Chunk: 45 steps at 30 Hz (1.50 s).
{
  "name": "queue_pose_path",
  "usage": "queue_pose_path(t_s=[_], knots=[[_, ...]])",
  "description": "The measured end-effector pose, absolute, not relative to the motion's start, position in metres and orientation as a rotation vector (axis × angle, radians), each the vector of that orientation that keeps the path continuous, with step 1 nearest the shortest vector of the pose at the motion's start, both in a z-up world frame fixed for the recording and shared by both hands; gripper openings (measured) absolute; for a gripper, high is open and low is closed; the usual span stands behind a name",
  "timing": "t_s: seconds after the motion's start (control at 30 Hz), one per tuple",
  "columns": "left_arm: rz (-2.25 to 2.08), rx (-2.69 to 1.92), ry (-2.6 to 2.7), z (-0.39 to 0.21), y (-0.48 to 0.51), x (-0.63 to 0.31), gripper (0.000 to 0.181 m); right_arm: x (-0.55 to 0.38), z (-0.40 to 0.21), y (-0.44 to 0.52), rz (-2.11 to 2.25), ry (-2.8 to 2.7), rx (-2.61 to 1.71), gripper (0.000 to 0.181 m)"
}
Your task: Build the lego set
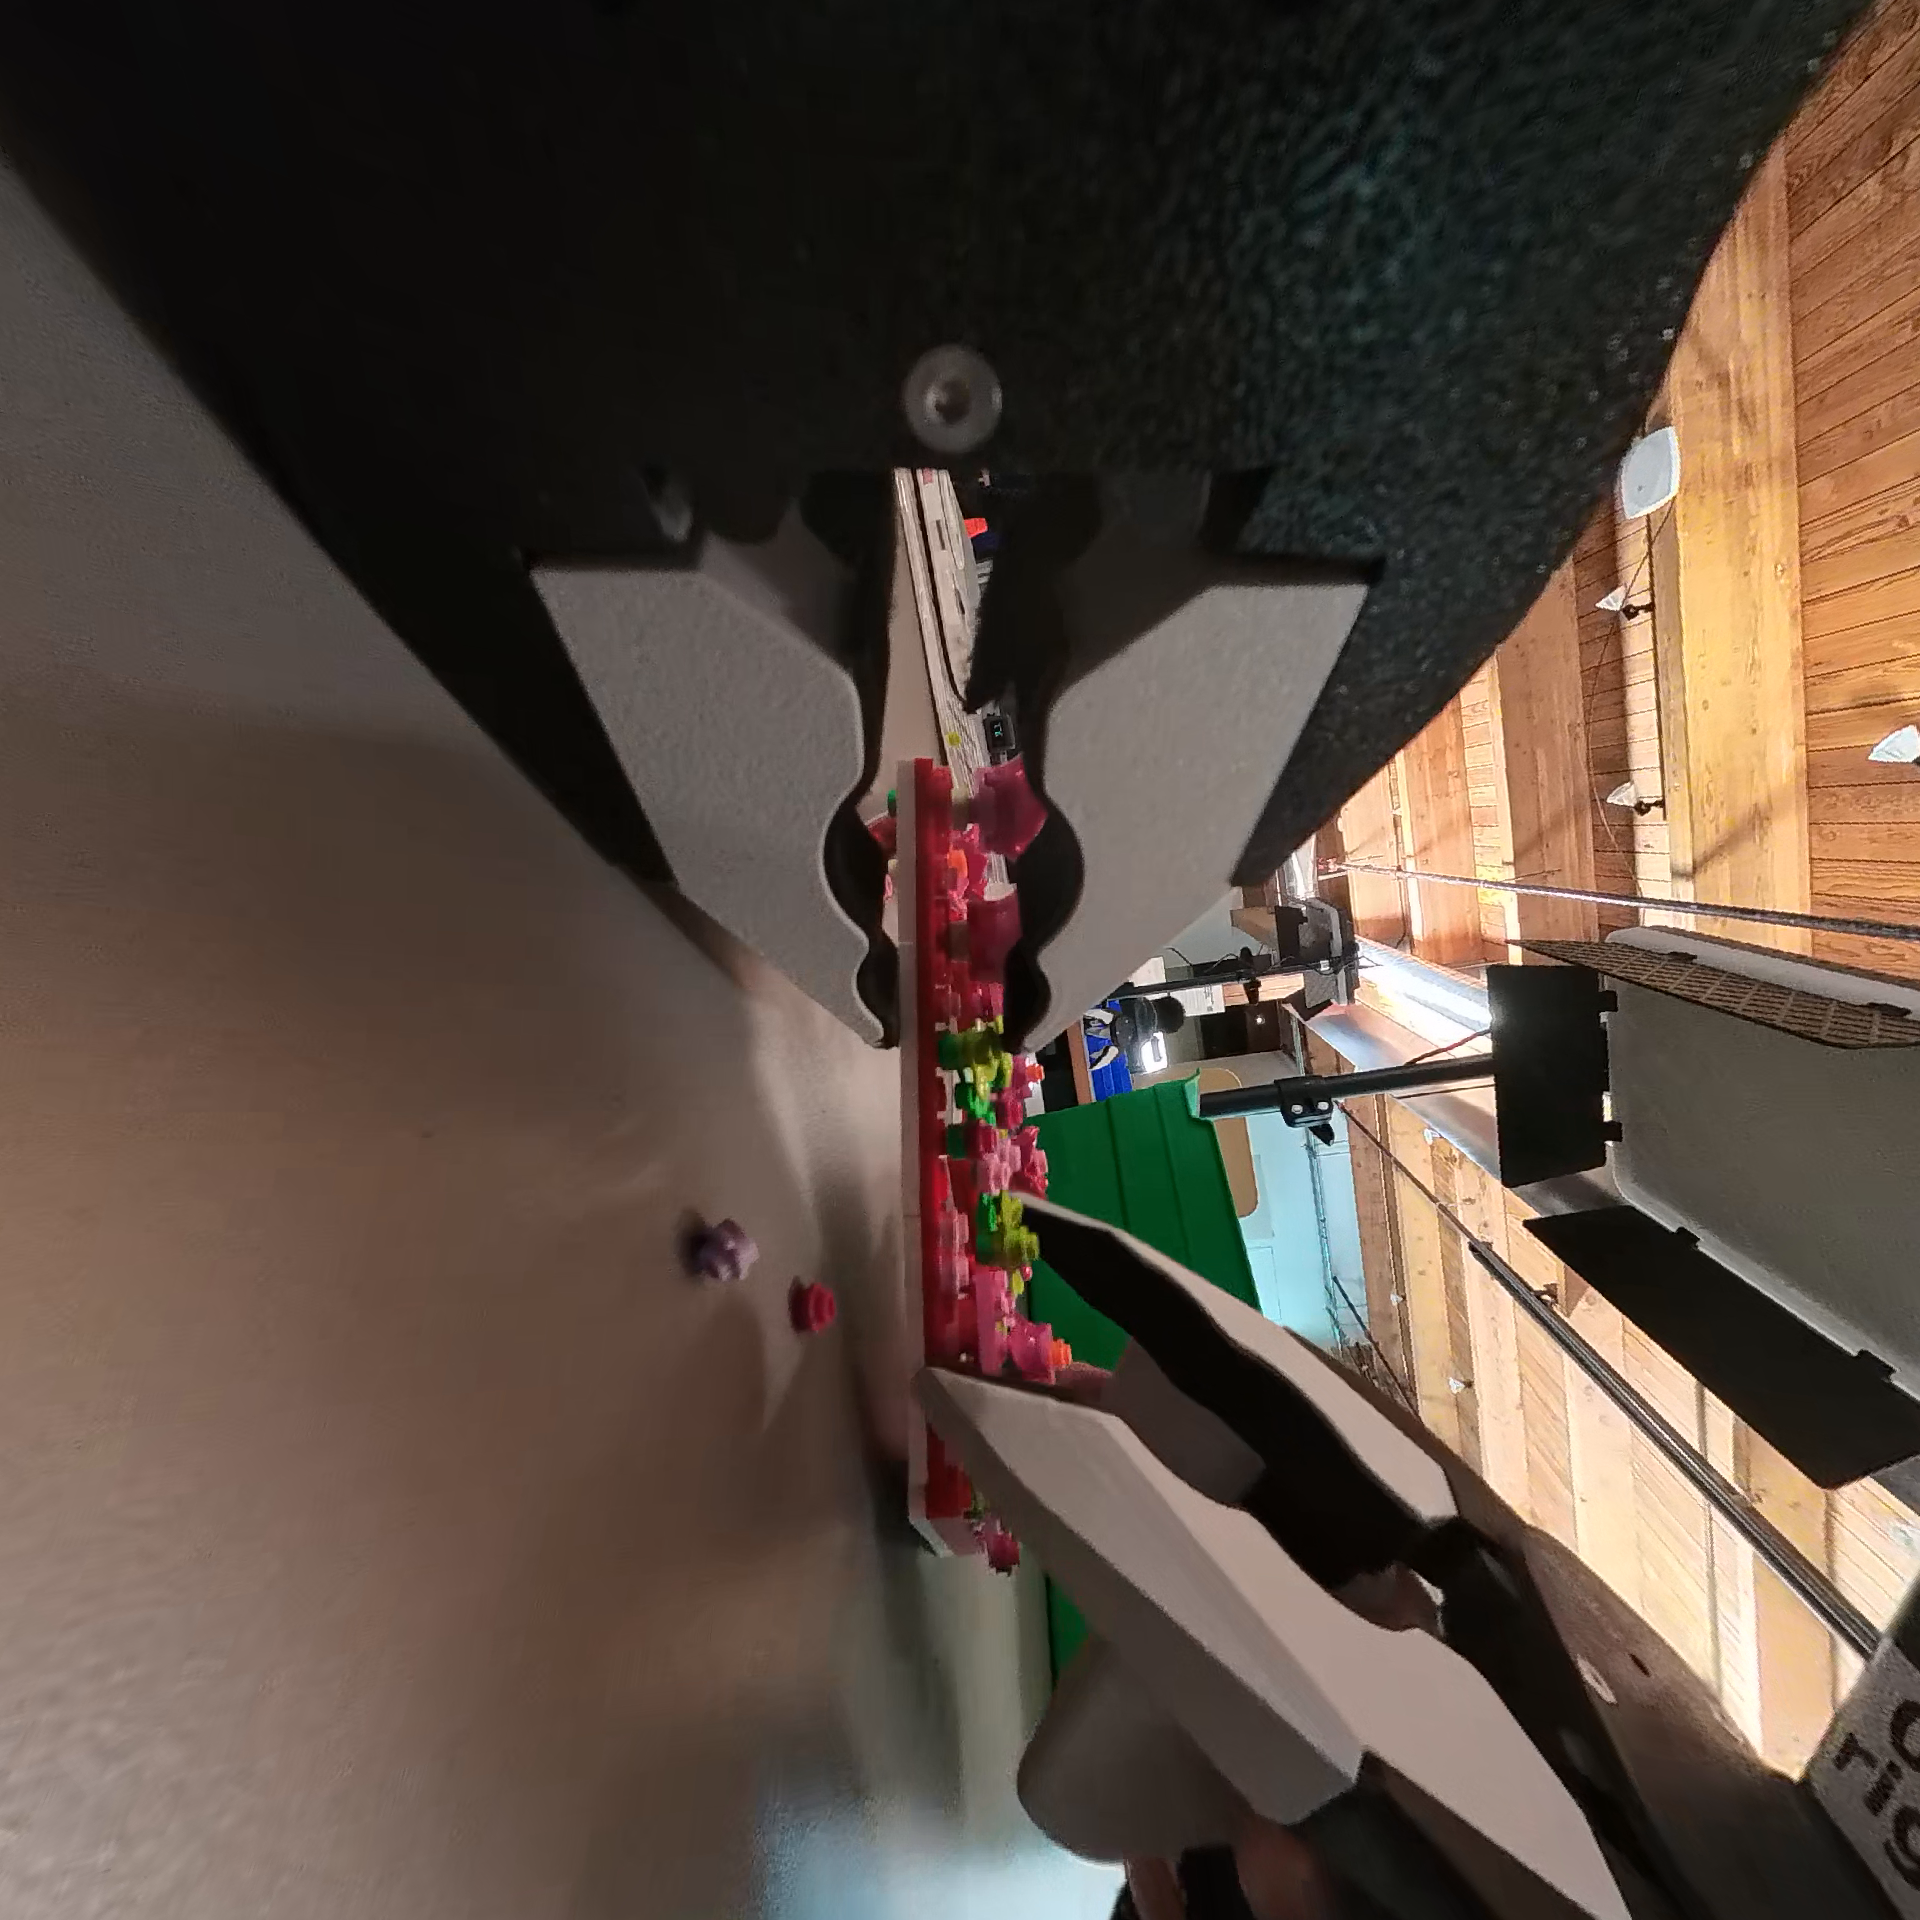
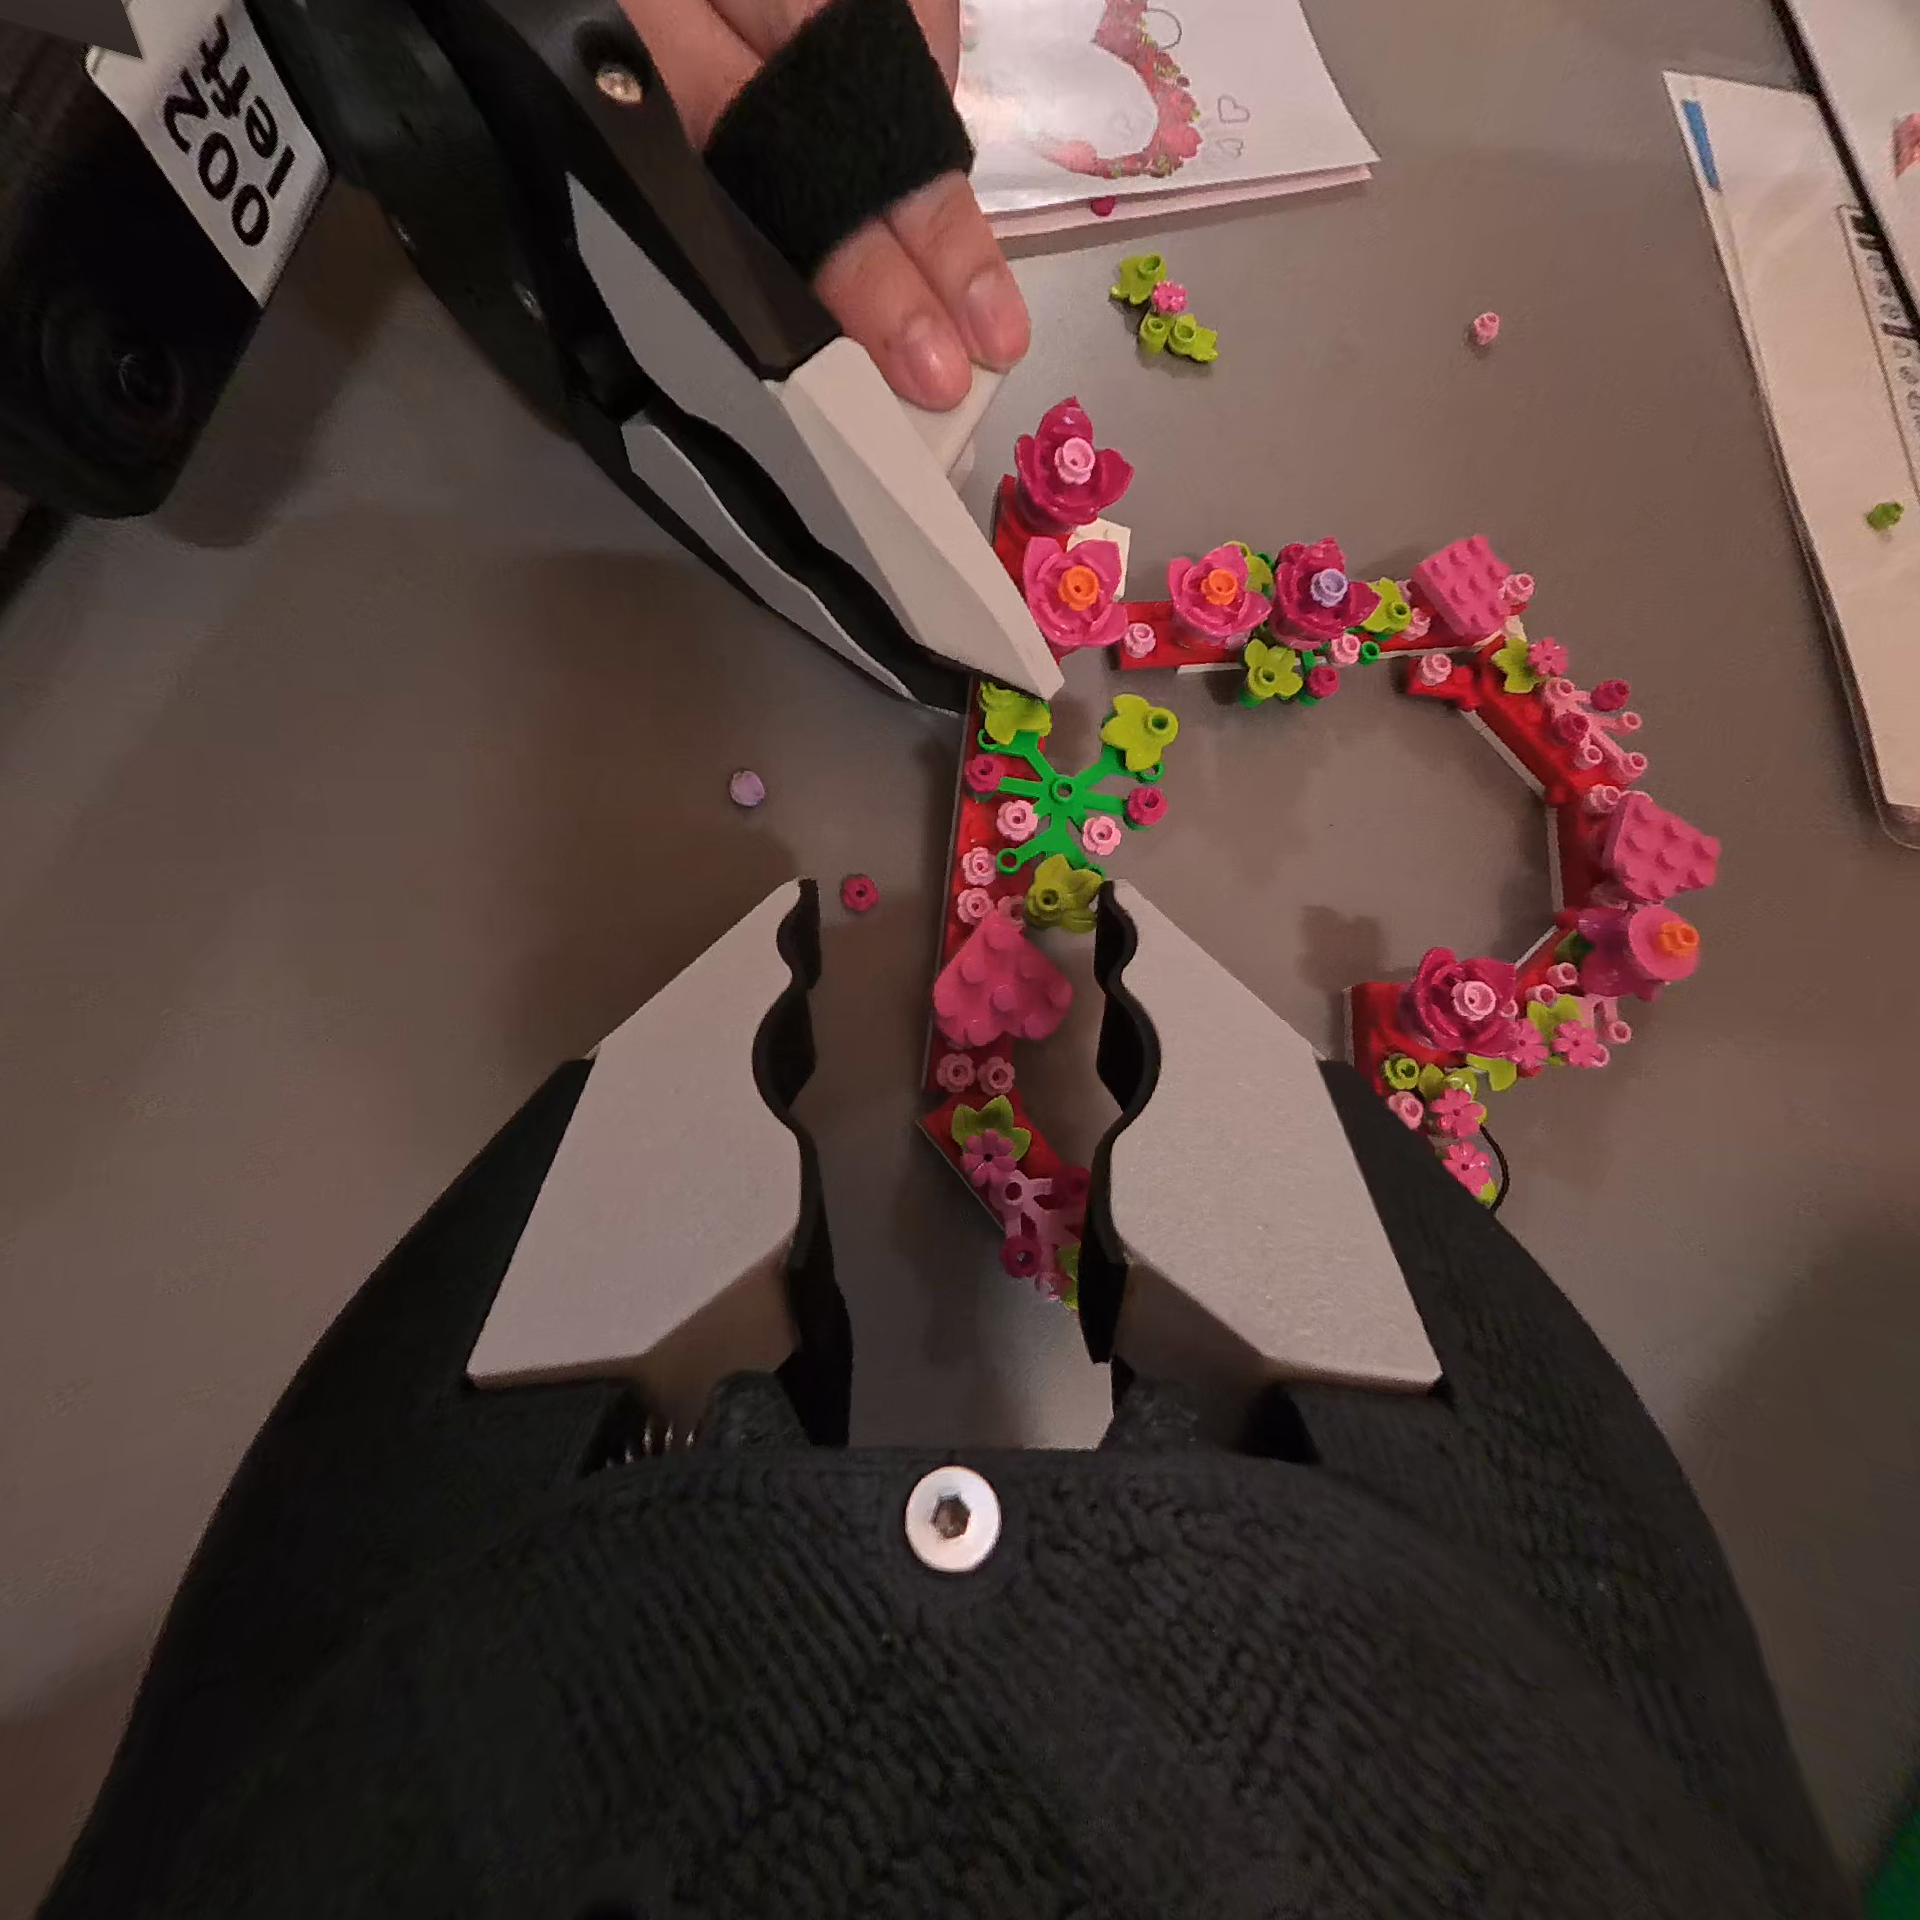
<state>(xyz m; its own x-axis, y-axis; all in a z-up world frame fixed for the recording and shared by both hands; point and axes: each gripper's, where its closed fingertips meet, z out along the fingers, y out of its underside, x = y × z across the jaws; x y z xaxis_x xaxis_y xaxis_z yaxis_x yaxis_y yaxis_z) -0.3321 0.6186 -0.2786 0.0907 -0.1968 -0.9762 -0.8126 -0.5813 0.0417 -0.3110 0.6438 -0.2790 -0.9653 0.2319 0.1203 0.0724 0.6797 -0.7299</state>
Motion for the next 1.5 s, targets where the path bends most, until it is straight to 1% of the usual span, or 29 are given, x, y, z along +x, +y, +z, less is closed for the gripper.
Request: queue_pose_path(t_s=[0.23, 0.5, 0.67, 0.73, 0.93, 1.03, 1.17, 1.37, 1.5], knots=[[1.519, -1.855, 0.993, -0.279, 0.619, -0.332, 0.017, -0.309, -0.282, 0.646, 1.085, -2.676, -0.215, 0.048], [1.500, -1.877, 0.991, -0.281, 0.618, -0.333, 0.017, -0.312, -0.289, 0.647, 0.885, -2.578, -0.089, 0.046], [1.497, -1.879, 0.982, -0.281, 0.617, -0.333, 0.017, -0.318, -0.289, 0.651, 0.743, -2.450, 0.015, 0.036], [1.492, -1.883, 0.975, -0.282, 0.617, -0.333, 0.017, -0.320, -0.287, 0.652, 0.707, -2.393, 0.048, 0.036], [1.479, -1.891, 0.960, -0.282, 0.617, -0.334, 0.017, -0.322, -0.282, 0.652, 0.620, -2.248, 0.168, 0.044], [1.472, -1.894, 0.955, -0.283, 0.617, -0.334, 0.017, -0.322, -0.282, 0.649, 0.580, -2.188, 0.242, 0.044], [1.466, -1.894, 0.944, -0.282, 0.617, -0.335, 0.017, -0.323, -0.281, 0.648, 0.541, -2.132, 0.300, 0.043], [1.448, -1.916, 0.875, -0.279, 0.616, -0.340, 0.017, -0.328, -0.283, 0.649, 0.496, -2.066, 0.344, 0.035], [1.455, -1.918, 0.876, -0.280, 0.615, -0.342, 0.016, -0.331, -0.283, 0.650, 0.505, -2.038, 0.332, 0.035]])
